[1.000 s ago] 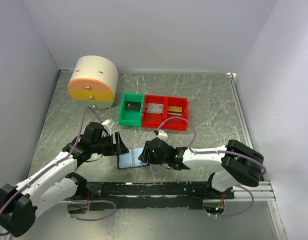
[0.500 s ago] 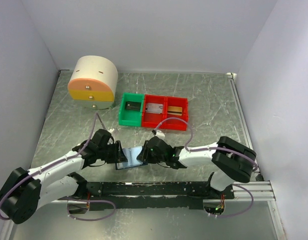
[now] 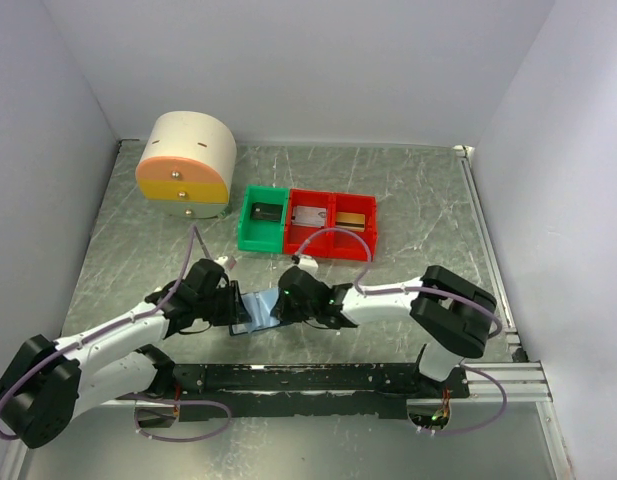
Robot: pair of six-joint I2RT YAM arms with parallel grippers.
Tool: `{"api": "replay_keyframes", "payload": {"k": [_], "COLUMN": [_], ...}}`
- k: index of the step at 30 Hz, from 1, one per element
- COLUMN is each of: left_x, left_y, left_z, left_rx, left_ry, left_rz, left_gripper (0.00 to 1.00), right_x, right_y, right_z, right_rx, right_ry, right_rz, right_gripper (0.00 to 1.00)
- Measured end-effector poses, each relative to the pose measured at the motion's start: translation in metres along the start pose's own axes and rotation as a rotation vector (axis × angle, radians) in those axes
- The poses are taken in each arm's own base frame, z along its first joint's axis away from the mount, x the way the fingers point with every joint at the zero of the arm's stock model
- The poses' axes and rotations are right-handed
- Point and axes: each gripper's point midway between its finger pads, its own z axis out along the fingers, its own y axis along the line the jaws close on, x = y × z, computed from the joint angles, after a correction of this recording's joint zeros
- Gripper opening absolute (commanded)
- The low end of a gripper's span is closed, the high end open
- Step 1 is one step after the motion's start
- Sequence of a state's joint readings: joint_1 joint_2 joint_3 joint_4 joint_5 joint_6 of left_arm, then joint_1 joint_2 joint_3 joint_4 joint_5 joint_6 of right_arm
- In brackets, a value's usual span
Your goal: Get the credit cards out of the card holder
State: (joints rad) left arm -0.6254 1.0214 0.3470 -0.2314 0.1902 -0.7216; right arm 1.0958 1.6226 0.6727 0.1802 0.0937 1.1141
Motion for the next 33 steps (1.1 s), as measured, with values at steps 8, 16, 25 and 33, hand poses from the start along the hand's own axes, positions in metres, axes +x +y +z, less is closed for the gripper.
{"api": "replay_keyframes", "payload": {"k": [8,16,25,33], "left_x": [-0.004,-0.011,-0.015,-0.001], "left_y": [0.008,0.009,0.003,0.006], "left_z": [-0.001,-0.006,-0.009,-0.002], "left_rx": [-0.049,-0.076,-0.059,-0.112], "left_ry": [-0.020,-0.051,-0.065,-0.023], "left_rz": [0.003,0.009,0.015,0.064], "left_gripper": [0.36,0.51,0.64,0.63], "right_x": [-0.008,-0.007,0.001,0.003], "right_y": [0.001,-0.004,-0.021,-0.013], "right_z": [0.013,0.010,-0.011,-0.006], "right_rx": [0.246,0.377,0.248,0.190], "right_ry": [-0.012,-0.064,-0.056,-0.029], "right_rz": [-0.134,-0.163,-0.131,-0.116], "right_gripper": [0.05,0.03,0.13,0.31]}}
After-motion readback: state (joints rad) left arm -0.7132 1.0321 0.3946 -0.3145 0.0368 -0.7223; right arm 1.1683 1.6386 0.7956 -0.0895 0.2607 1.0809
